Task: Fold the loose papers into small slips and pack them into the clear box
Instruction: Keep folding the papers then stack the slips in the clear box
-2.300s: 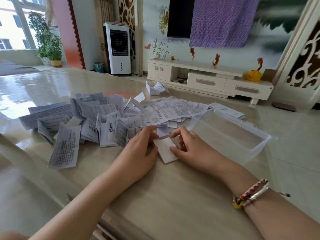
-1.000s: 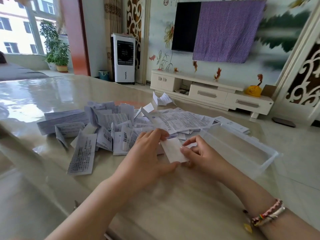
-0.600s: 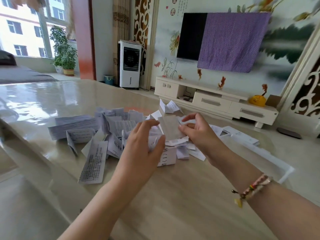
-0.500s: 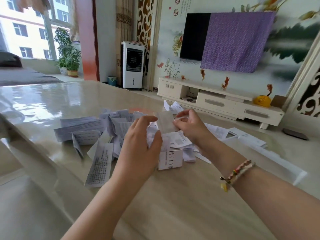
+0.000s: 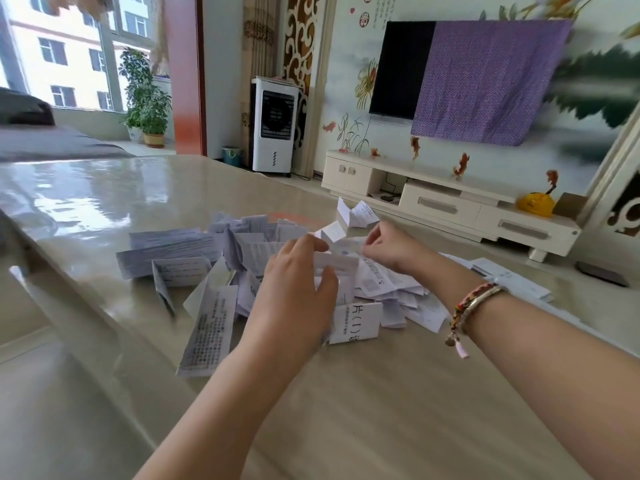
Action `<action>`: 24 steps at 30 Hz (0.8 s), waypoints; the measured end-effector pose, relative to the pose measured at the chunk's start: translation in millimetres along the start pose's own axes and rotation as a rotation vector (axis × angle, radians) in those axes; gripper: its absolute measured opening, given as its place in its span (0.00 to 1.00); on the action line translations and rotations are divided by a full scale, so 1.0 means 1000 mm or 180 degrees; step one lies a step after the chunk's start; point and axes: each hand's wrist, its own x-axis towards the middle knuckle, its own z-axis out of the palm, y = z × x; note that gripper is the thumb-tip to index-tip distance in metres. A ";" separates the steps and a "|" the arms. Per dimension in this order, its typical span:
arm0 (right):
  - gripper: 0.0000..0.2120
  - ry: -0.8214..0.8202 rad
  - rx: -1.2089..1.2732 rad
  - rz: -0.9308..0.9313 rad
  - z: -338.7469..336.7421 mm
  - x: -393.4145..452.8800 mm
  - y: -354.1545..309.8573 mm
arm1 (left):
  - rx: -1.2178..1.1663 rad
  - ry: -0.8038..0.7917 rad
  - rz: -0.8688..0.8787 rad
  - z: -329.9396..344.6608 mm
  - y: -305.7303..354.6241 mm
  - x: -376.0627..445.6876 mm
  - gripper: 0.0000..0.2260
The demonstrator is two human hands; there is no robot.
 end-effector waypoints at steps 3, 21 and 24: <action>0.26 -0.0520 -0.0471 0.0205 -0.006 -0.008 0.016 | 0.0035 -0.0045 -0.0023 0.005 0.004 -0.001 0.13; 0.14 -0.0287 -0.0966 -0.0022 0.009 -0.011 0.028 | 0.0461 0.0071 0.0229 0.002 0.012 -0.003 0.10; 0.11 0.0170 -0.0771 -0.0085 -0.004 -0.019 0.034 | 0.0459 0.0140 0.0351 0.004 0.014 -0.006 0.09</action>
